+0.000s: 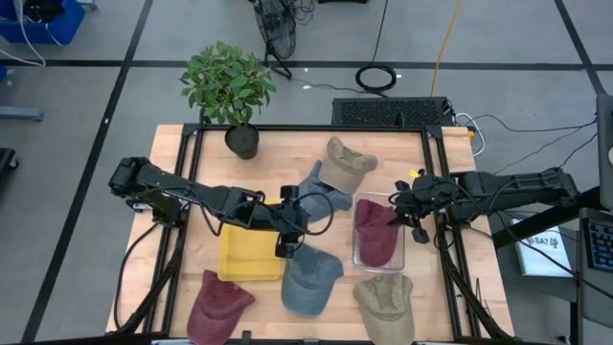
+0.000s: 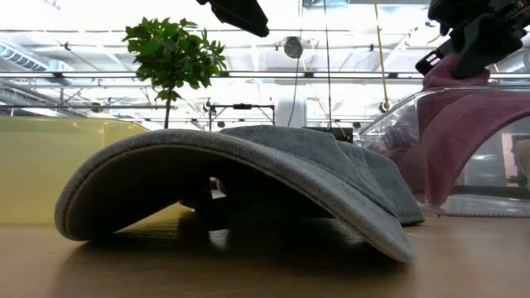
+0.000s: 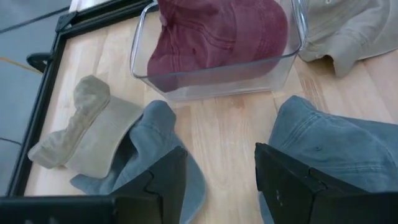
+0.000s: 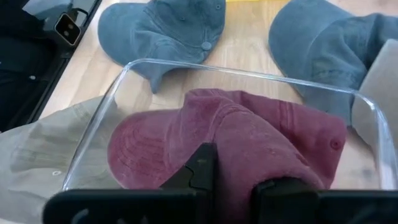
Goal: Pick and place caps into container
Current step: Put the top red cap into the transparent container
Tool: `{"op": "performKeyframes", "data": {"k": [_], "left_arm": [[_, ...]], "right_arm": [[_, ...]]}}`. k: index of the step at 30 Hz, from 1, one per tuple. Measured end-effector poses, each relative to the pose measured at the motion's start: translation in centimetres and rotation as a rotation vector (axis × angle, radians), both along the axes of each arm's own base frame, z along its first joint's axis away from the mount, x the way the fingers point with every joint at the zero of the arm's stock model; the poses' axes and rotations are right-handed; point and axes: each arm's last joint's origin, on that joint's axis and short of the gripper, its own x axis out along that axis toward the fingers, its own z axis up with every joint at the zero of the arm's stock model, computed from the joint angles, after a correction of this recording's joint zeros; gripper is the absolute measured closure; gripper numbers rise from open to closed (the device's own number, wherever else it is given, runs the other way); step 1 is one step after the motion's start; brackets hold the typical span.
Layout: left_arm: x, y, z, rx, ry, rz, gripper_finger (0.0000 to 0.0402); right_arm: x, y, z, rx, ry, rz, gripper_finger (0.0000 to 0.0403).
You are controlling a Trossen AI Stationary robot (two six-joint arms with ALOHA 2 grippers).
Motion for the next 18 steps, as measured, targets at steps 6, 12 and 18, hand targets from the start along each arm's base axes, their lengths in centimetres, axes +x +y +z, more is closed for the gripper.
{"op": "performKeyframes", "data": {"k": [6,12,18], "left_arm": [[0.04,0.12,0.01,0.007,-0.001,-0.003,0.0211],[0.04,0.12,0.02,0.012,0.0,-0.007,0.0211],[0.05,0.13,0.02,0.029,0.001,-0.021,0.0211]], "right_arm": [[0.38,0.02,-0.33,0.0,0.028,-0.002,0.0334],[0.41,-0.03,-0.35,-0.015,0.029,-0.017,0.0276],[-0.09,-0.05,0.35,-0.017,0.005,-0.009,0.0223]]}}
